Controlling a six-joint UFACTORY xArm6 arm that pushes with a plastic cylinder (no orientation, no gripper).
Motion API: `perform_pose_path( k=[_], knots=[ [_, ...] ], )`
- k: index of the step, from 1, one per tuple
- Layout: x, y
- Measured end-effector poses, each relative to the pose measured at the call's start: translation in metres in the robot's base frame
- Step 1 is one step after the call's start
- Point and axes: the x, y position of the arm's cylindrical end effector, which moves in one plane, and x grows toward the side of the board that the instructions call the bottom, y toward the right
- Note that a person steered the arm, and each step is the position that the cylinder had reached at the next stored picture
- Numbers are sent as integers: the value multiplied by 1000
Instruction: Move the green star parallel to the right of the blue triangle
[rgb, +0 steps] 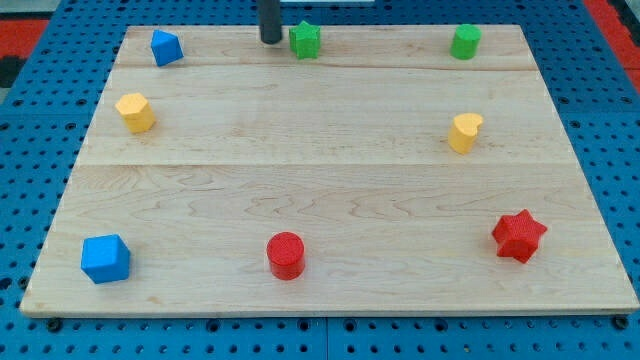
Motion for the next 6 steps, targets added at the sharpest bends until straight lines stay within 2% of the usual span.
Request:
perform_pose_path(
  k=[1, 2, 3, 4, 5, 6],
  knots=[
    [-4, 7],
    [-3, 67],
    [17, 122],
    [40, 150],
    [41, 78],
    [22, 86]
  ],
)
